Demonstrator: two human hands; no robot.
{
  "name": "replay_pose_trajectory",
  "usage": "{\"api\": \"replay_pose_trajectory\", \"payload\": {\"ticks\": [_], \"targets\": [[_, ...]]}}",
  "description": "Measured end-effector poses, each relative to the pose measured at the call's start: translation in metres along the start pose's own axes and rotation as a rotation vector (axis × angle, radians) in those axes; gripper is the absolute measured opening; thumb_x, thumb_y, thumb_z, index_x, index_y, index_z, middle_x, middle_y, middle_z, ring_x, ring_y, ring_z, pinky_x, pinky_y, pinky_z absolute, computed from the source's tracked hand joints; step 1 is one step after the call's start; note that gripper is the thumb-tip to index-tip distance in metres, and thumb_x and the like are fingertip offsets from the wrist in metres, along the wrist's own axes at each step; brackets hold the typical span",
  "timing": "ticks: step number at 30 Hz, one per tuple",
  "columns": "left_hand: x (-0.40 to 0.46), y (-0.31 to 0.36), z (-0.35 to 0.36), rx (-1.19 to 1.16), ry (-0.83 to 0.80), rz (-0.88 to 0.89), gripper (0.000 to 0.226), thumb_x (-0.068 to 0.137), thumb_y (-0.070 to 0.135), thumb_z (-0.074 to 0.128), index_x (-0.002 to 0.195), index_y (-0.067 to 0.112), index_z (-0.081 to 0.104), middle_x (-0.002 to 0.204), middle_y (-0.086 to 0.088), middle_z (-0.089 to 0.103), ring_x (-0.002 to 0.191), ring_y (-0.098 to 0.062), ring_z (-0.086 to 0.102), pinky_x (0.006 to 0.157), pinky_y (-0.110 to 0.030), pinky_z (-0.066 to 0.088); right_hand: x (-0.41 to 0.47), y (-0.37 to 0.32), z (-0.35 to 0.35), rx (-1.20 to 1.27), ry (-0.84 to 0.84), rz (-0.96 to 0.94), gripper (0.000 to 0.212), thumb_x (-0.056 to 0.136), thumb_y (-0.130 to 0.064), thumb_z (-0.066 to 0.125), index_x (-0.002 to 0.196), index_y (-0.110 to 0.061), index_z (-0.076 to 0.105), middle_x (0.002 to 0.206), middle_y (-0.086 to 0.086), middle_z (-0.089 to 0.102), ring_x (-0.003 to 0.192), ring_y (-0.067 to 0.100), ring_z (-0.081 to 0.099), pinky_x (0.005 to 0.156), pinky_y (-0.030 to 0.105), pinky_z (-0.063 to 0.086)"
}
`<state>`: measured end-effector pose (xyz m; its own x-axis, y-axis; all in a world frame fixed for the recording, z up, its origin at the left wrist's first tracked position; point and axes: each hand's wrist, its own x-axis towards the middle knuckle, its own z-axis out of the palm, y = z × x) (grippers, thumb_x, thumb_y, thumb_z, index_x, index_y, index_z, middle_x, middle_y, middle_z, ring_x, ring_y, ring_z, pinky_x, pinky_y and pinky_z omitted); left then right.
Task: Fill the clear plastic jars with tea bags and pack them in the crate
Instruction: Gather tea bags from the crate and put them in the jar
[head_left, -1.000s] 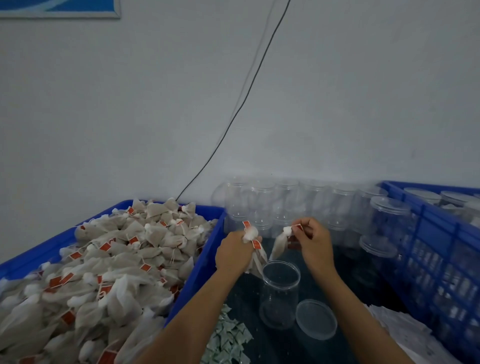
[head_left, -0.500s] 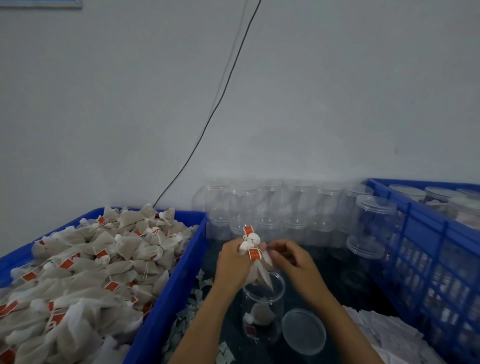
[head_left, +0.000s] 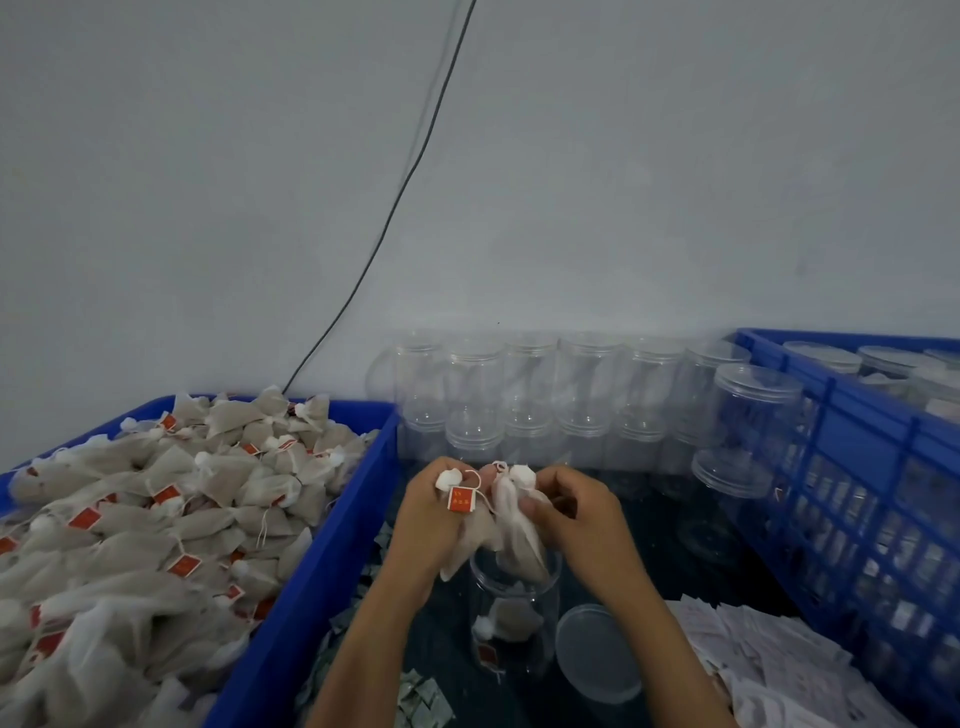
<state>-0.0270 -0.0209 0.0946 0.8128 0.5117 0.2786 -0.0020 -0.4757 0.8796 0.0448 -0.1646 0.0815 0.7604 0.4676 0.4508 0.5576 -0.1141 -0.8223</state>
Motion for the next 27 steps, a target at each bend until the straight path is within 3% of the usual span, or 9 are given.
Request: {"api": "replay_pose_trajectory", "payload": {"ticks": [2,5,9,12,14,18,20,22,27], "targets": [[0.012,0.01,-0.011,0.344,-0.072,-0.054,0.009,0.096,0.026,0.055,0.101,0.019,0.057,0.103,0.003,0.06,0.105,-0.019,0.058,0.086,-0.022,0.046,0.001,0.004,0.0,0.001,0.044,0.027,0.01,0.086,-0.018,0.069,0.077,-0.018,0.063,0.075,-0.005,0.067,0.068,0.001,0.061,0.06,0.014,0.048],[0.026,0.011,-0.016,0.423,-0.117,-0.174,0.039,0.092,0.028,0.062,0.127,0.018,0.05,0.124,-0.001,0.054,0.114,-0.016,0.054,0.091,-0.02,0.042,0.003,0.007,0.003,-0.01,0.065,0.035,0.006,0.087,-0.019,0.068,0.083,-0.019,0.063,0.08,-0.006,0.067,0.075,0.0,0.062,0.063,0.014,0.049],[0.009,0.0,-0.004,0.153,-0.029,-0.055,0.019,0.088,-0.01,0.055,0.099,0.004,0.062,0.098,-0.012,0.068,0.074,-0.007,0.061,0.067,-0.011,0.05,0.004,0.007,0.005,-0.089,0.036,0.025,0.007,0.087,-0.022,0.068,0.082,-0.023,0.062,0.082,-0.01,0.067,0.08,-0.002,0.061,0.067,0.016,0.05],[0.012,0.005,-0.001,0.061,-0.074,-0.298,0.026,0.087,0.008,0.066,0.11,0.007,0.053,0.108,-0.006,0.059,0.089,-0.011,0.057,0.083,-0.018,0.047,0.003,0.007,0.001,-0.11,0.033,0.004,0.009,0.086,-0.024,0.069,0.081,-0.028,0.062,0.082,-0.017,0.066,0.082,-0.004,0.061,0.067,0.014,0.05],[0.016,0.005,0.001,0.023,-0.019,-0.389,0.031,0.086,0.016,0.069,0.111,0.014,0.051,0.105,-0.003,0.055,0.085,-0.009,0.051,0.085,-0.022,0.043,0.003,0.005,-0.001,-0.084,0.04,0.002,0.011,0.086,-0.023,0.069,0.082,-0.03,0.062,0.084,-0.022,0.066,0.083,-0.004,0.061,0.068,0.011,0.049],[0.01,0.0,0.008,-0.068,0.035,-0.313,0.007,0.092,0.014,0.061,0.096,0.011,0.056,0.095,-0.009,0.06,0.076,-0.01,0.053,0.079,-0.025,0.046,0.002,0.003,-0.003,-0.091,0.025,0.007,0.008,0.087,-0.024,0.068,0.083,-0.029,0.063,0.083,-0.02,0.066,0.081,-0.003,0.061,0.066,0.012,0.05],[0.007,-0.003,0.015,-0.266,0.081,-0.275,0.014,0.092,0.007,0.059,0.107,0.005,0.058,0.099,-0.013,0.062,0.076,-0.01,0.055,0.07,-0.022,0.047,0.0,0.003,-0.003,-0.093,-0.003,-0.004,0.006,0.087,-0.025,0.068,0.083,-0.027,0.063,0.083,-0.018,0.066,0.081,-0.001,0.061,0.069,0.015,0.051],[0.003,0.0,0.015,-0.302,0.078,-0.288,0.018,0.092,0.011,0.06,0.107,0.013,0.051,0.095,-0.002,0.057,0.076,-0.007,0.053,0.059,-0.017,0.041,-0.001,0.003,-0.002,-0.109,-0.003,-0.015,0.005,0.088,-0.027,0.066,0.088,-0.028,0.061,0.088,-0.017,0.066,0.087,-0.003,0.06,0.076,0.015,0.05],[-0.006,-0.008,0.005,-0.463,-0.116,-0.195,0.039,0.085,0.003,0.062,0.109,0.029,0.046,0.109,0.001,0.056,0.094,-0.012,0.062,0.066,-0.021,0.053,-0.002,-0.005,-0.004,-0.034,0.093,-0.057,0.022,0.09,-0.016,0.063,0.102,-0.034,0.055,0.102,-0.015,0.061,0.098,-0.003,0.057,0.086,0.017,0.048]]}}
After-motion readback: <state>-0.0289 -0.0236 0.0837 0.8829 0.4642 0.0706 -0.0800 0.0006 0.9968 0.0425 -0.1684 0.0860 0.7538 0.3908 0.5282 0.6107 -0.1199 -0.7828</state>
